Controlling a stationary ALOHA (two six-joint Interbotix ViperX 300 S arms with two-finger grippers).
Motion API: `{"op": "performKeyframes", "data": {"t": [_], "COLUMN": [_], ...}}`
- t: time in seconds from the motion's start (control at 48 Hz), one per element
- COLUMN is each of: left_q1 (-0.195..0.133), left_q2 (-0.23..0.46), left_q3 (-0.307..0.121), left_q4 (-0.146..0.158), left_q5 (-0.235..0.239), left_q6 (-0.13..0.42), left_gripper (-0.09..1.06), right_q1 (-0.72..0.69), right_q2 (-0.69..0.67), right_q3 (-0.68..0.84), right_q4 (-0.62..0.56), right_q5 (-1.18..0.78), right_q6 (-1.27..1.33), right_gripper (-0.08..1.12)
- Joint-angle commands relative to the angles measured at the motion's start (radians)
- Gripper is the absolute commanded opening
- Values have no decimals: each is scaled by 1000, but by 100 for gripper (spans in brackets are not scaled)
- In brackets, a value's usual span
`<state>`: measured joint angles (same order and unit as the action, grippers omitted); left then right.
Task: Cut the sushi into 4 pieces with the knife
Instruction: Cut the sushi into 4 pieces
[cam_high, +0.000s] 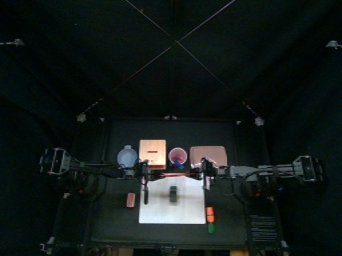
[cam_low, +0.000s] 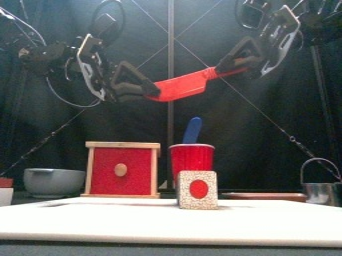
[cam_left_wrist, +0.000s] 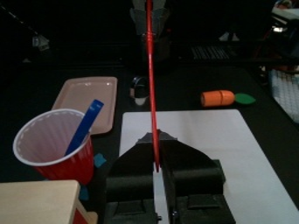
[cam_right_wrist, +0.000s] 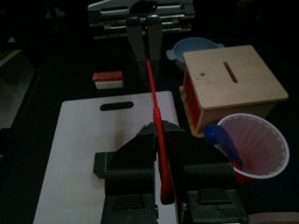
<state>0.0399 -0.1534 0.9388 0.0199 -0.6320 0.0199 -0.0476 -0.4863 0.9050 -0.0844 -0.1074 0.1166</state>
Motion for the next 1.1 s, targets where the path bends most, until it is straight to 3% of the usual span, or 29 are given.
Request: {"op": "performKeyframes", "data": {"t": [0.021,0.208,0.375,0.5,0.708,0.938,1.104], "left_q1": [-3,-6,-20,-25,-64,-95,-98], "left_q2": [-2,34,101,161,227,241,252], "left_q3": [-5,25,17,5,-12,-14,-8], "left_q4": [11,9,14,11,11,2,-17], "left_q5": [-15,-52,-98,-101,-101,-103,-103], "left_q6": [-2,-3,-2,-3,-3,-8,-8], "left_gripper": [25,24,24,24,24,24,24], "right_q1": [28,61,66,67,81,86,91], "right_q2": [60,132,170,172,184,219,264], "right_q3": [-12,0,6,11,35,43,32], "right_q4": [8,20,34,34,60,86,86], "right_q5": [-12,-12,-2,0,0,-3,-5], "right_q6": [0,2,0,0,0,0,0], "right_gripper": [11,11,11,11,11,11,11]}}
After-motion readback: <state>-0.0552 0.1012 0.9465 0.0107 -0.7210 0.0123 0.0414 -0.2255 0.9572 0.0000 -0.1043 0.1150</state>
